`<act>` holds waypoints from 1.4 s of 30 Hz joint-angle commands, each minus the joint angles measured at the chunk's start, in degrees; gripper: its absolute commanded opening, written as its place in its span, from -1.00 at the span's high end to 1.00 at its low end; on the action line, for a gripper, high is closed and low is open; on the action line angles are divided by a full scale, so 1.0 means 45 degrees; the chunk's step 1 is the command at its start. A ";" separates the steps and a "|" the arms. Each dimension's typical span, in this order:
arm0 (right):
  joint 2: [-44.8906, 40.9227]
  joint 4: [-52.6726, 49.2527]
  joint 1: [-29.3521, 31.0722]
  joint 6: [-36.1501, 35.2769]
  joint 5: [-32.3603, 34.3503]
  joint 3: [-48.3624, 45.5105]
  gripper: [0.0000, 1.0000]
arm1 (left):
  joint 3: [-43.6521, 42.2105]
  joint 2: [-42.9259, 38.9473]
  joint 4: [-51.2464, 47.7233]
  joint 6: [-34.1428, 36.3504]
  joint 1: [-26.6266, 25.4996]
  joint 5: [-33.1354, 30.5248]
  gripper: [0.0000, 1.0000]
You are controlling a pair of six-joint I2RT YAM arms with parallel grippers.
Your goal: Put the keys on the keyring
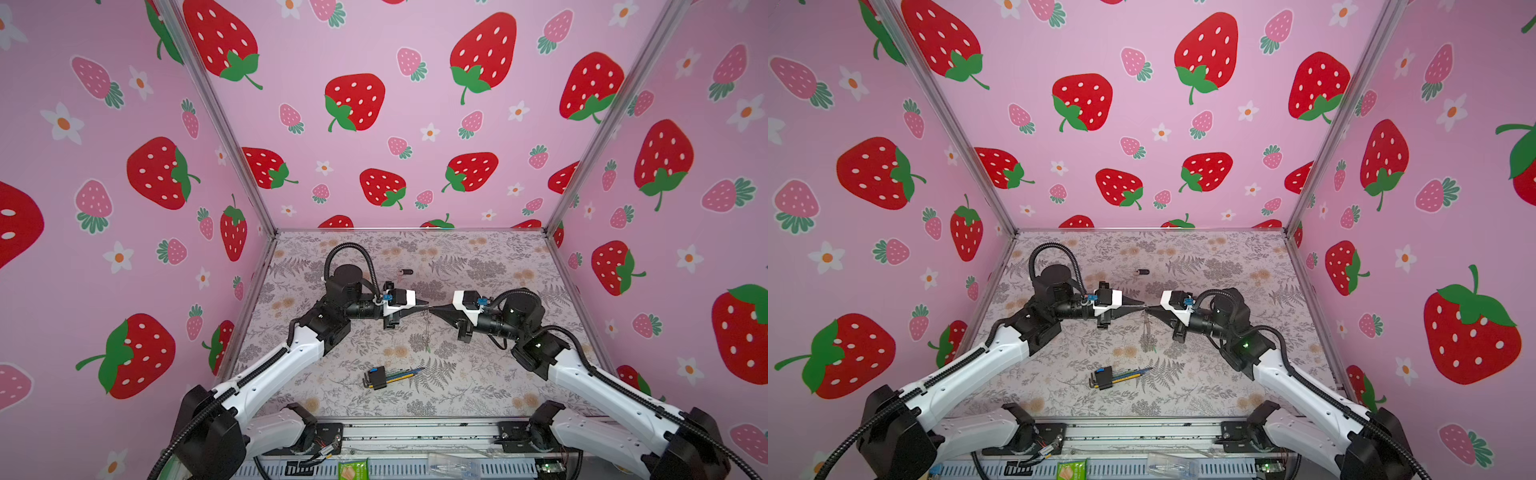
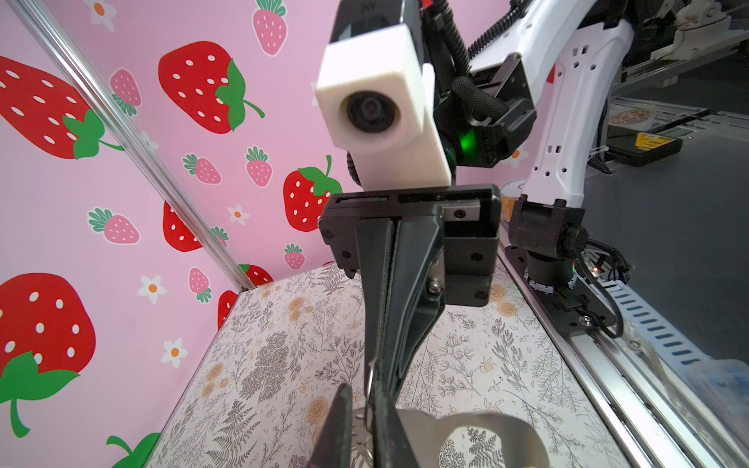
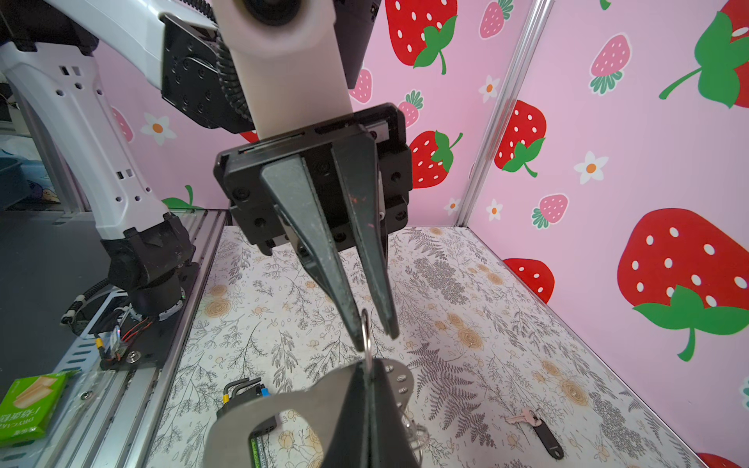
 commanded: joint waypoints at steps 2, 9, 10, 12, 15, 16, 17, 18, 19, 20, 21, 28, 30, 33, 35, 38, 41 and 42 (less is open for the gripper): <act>-0.0060 0.0440 0.0040 0.0034 -0.0304 0.0217 0.91 | 0.0656 0.0180 -0.0537 0.0494 -0.0079 0.0298 0.74; -0.0061 0.0450 0.0043 0.0024 -0.0294 0.0198 0.91 | 0.0950 0.0229 -0.1261 0.1083 -0.0189 0.0093 0.80; -0.0068 0.0469 0.0040 0.0032 -0.0306 0.0209 0.90 | 0.0977 0.0222 -0.1287 0.1138 -0.0186 0.0084 0.83; -0.0093 0.0450 0.0042 0.0015 -0.0298 0.0187 0.91 | 0.1021 0.0240 -0.1428 0.1252 -0.0222 0.0030 0.95; -0.0098 0.0278 0.0043 -0.0043 -0.0096 0.0166 0.78 | 0.1040 0.0183 -0.1676 0.1865 -0.0357 -0.0402 1.00; -0.0167 0.0113 0.0030 -0.0035 0.0021 0.0146 0.64 | 0.1011 0.0126 -0.1825 0.2346 -0.0441 -0.0717 1.00; -0.0276 0.0060 -0.0013 0.0075 0.0125 0.0102 0.51 | 0.0977 0.0086 -0.2063 0.3035 -0.0561 -0.1045 1.00; -0.0479 0.0194 -0.0096 0.0252 0.0289 -0.0097 0.40 | 0.0931 -0.0001 -0.2197 0.3606 -0.0662 -0.1442 1.00; -0.0710 0.0361 -0.0165 0.0363 0.0443 -0.0348 0.34 | 0.0857 -0.0077 -0.2136 0.4005 -0.0757 -0.1916 1.00; -0.0911 0.0371 -0.0229 0.0351 0.0546 -0.0530 0.31 | 0.0766 -0.0172 -0.2099 0.4441 -0.0844 -0.2267 1.00; -0.1050 0.0338 -0.0298 0.0332 0.0716 -0.0746 0.28 | 0.0670 -0.0289 -0.2088 0.5060 -0.0905 -0.2527 1.00; -0.2828 -0.0241 -0.0868 0.0366 0.1865 -0.1832 0.21 | -0.0031 -0.0804 -0.1096 0.7295 -0.1135 -0.3890 1.00; -0.3108 -0.0383 -0.0944 0.0337 0.2216 -0.2064 0.20 | -0.0247 -0.0830 -0.0928 0.8027 -0.1219 -0.4153 1.00; -0.3018 -0.0624 -0.0993 0.0344 0.2406 -0.2089 0.20 | -0.0553 -0.0832 -0.0566 0.8649 -0.1257 -0.4318 1.00; -0.2828 -0.0663 -0.0983 0.0471 0.2455 -0.2050 0.21 | -0.0622 -0.0811 -0.0403 0.8757 -0.1286 -0.4426 1.00; -0.2462 -0.0677 -0.1017 0.0711 0.2848 -0.1946 0.21 | -0.0685 -0.0796 -0.0272 0.8993 -0.1296 -0.4554 1.00; -0.1860 -0.0873 -0.1031 0.1030 0.3728 -0.1669 0.22 | -0.0648 -0.0719 -0.0227 0.8781 -0.1243 -0.4643 1.00; -0.1580 -0.0912 -0.1050 0.1134 0.3949 -0.1566 0.22 | -0.0669 -0.0698 -0.0200 0.8725 -0.1213 -0.4634 1.00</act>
